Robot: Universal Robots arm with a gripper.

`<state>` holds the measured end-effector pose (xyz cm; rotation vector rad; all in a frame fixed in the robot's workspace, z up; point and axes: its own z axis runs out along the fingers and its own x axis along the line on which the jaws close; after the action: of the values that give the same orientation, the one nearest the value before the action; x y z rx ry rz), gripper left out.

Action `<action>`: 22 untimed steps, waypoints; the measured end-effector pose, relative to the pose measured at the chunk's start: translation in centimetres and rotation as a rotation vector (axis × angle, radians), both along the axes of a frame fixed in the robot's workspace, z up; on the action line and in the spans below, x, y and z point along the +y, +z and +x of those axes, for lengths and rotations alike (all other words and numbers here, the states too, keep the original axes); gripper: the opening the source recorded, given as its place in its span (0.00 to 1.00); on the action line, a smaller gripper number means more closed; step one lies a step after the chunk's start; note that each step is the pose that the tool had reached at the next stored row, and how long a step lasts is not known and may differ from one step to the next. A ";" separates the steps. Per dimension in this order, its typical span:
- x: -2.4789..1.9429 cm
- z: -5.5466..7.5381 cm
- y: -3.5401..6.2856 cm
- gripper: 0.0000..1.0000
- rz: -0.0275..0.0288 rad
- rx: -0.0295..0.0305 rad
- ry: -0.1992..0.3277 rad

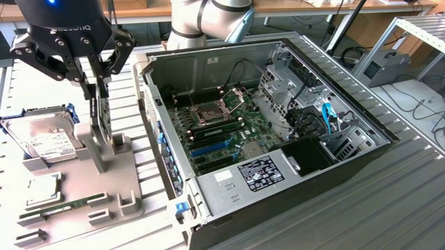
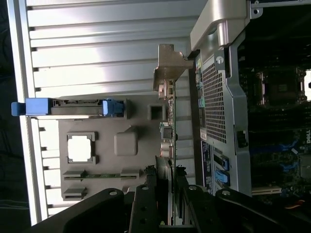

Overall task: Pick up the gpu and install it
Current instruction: 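Pick up the gpu and move the gpu toward the slot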

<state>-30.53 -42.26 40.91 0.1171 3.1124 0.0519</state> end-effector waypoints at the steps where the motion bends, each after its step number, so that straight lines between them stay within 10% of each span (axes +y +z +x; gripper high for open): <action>1: 0.01 0.0 0.05 0.26 0.0002 0.0001 0.000; 22: 0.59 0.0 1.32 0.26 0.0058 0.0001 0.000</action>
<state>-30.54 -41.67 42.23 0.1173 3.1125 0.0609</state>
